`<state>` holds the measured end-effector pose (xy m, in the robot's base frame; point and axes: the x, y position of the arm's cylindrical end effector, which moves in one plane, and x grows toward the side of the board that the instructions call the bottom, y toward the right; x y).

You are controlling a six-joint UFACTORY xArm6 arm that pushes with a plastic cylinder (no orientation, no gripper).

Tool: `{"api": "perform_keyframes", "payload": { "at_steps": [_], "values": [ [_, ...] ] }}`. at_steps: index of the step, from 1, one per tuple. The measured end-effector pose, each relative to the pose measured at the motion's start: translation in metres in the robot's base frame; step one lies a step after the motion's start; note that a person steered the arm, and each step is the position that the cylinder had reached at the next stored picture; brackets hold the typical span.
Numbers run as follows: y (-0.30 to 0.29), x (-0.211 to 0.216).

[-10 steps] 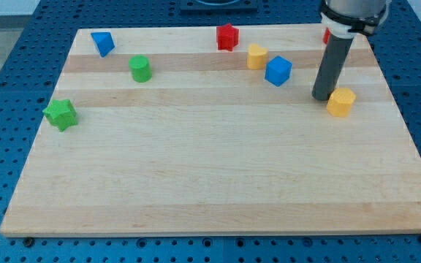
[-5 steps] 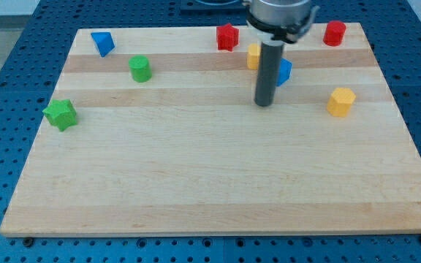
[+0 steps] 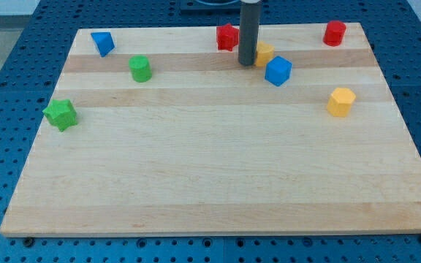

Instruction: Place the yellow heart bottom to the red star

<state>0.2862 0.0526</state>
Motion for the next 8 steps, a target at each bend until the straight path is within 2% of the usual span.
{"api": "perform_keyframes", "payload": {
  "at_steps": [1, 3, 4, 5, 6, 7, 8],
  "values": [
    [0.0, -0.021],
    [0.069, -0.052],
    [0.093, -0.048],
    [0.058, -0.023],
    [-0.004, 0.011],
    [-0.044, 0.055],
    [-0.036, 0.037]
  ]
}}
